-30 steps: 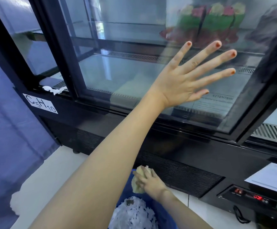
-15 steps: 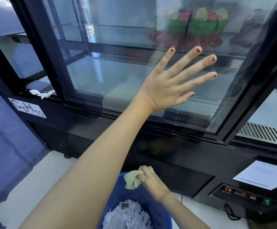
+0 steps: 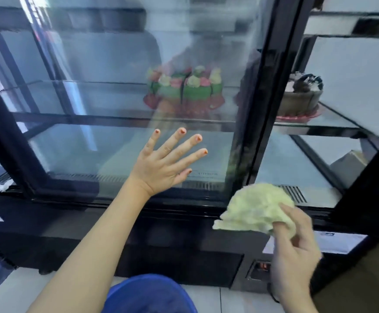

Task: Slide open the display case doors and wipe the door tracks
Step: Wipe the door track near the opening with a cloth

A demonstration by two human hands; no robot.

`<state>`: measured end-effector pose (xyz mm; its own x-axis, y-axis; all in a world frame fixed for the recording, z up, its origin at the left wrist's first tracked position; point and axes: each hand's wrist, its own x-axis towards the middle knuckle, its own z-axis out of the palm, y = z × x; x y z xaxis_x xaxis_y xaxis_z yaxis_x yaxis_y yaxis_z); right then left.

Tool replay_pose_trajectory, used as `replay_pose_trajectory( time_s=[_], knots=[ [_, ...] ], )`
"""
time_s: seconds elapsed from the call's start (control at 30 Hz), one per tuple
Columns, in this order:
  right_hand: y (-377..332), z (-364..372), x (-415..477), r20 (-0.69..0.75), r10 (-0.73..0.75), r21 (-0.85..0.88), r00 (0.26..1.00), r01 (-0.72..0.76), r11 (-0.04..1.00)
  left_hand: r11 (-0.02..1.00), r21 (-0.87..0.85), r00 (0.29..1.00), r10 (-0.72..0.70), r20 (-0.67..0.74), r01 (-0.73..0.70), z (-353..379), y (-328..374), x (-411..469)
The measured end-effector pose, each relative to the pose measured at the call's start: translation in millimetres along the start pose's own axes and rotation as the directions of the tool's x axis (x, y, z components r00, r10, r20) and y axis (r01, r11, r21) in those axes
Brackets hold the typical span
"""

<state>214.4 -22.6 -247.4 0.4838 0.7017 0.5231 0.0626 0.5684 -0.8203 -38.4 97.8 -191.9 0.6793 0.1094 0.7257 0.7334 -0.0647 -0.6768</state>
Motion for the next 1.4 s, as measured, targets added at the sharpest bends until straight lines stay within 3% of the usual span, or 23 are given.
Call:
replay_pose_trajectory(
  time_s=[0.07, 0.13, 0.23, 0.27, 0.33, 0.4, 0.57, 0.77, 0.93, 1.07, 1.23, 1.4],
  knots=[
    [-14, -19, 40, -0.19, -0.057, -0.052, 0.98, 0.048, 0.997, 1.0, -0.009, 1.0, -0.005, -0.015, 0.005, 0, 0, 0],
    [-17, -35, 71, -0.214, -0.118, -0.143, 0.97, 0.089, 0.986, 1.0, -0.025, 1.0, -0.007, -0.022, 0.007, 0, 1, 1],
    [17, -43, 91, 0.015, -0.076, -0.463, 0.997, 0.074, 0.883, 0.999, -0.042, 1.0, -0.005, -0.025, 0.004, 1, 1, 2],
    [35, -40, 88, 0.165, -0.034, -0.599, 0.986, 0.128, 0.791, 0.999, -0.041, 1.0, -0.005, -0.027, 0.004, 1, 1, 1],
    [70, -29, 71, 0.409, 0.017, -0.711, 0.912, 0.307, 0.633, 0.999, -0.036, 1.0, -0.006, -0.03, 0.005, 2, 2, 2],
    [88, -15, 53, 0.471, 0.078, -0.718, 0.879, 0.331, 0.613, 1.0, -0.03, 1.0, -0.001, -0.029, 0.0, 2, 2, 1],
    [95, 1, 53, 0.537, 0.236, -0.672, 0.81, 0.241, 0.701, 1.0, -0.028, 0.999, -0.005, -0.032, 0.004, 4, 3, 1],
    [98, -28, 66, 0.744, 0.056, -0.537, 0.665, 0.547, 0.643, 1.0, -0.006, 1.0, -0.002, -0.012, 0.002, 3, 3, 0],
    [110, -70, 94, 0.596, -0.025, -0.657, 0.803, 0.505, 0.56, 1.0, -0.006, 1.0, -0.005, -0.006, 0.005, 3, 4, 0],
    [108, -50, 85, 0.425, -0.059, -0.702, 0.903, 0.37, 0.609, 1.0, -0.004, 1.0, -0.004, -0.01, 0.004, 3, 4, 0],
    [105, 0, 51, 0.538, -0.047, -0.639, 0.842, 0.443, 0.629, 1.0, -0.013, 1.0, 0.0, -0.013, 0.0, 2, 4, 3],
    [114, -23, 68, 0.645, -0.076, -0.601, 0.76, 0.567, 0.563, 1.0, -0.007, 1.0, 0.002, -0.006, -0.002, 1, 4, 3]
  ],
)
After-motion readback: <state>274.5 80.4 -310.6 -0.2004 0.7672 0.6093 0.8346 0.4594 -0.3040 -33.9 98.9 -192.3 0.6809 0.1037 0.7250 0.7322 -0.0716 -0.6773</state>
